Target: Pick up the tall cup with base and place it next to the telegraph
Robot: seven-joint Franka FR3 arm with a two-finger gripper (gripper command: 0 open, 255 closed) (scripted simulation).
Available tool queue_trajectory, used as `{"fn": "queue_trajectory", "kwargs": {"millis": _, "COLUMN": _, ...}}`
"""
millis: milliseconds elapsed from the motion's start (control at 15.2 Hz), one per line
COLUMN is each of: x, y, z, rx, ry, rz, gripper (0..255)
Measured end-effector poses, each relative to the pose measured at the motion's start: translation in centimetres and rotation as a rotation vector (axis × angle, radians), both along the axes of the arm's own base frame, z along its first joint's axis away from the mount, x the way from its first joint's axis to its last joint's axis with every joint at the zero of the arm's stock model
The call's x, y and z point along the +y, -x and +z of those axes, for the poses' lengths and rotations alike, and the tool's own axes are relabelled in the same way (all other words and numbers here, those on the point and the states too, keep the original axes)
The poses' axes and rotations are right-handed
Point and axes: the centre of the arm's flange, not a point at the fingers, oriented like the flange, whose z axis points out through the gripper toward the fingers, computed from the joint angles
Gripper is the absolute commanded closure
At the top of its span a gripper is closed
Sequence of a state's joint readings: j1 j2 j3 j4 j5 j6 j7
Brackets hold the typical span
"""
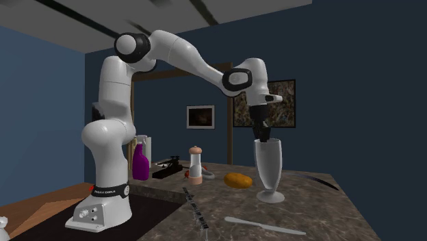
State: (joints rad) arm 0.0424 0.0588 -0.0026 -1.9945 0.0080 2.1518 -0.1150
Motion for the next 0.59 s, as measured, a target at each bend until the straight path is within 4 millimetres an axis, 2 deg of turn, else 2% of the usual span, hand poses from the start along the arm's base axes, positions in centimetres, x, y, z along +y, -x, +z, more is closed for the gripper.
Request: {"fn": "queue_trajectory", "kwargs": {"millis": 594, "x": -0.1, "y": 0.1, "z": 4.7, "rx": 0.000, "ry": 0.000, "rz": 0.000, "gripper": 255}}
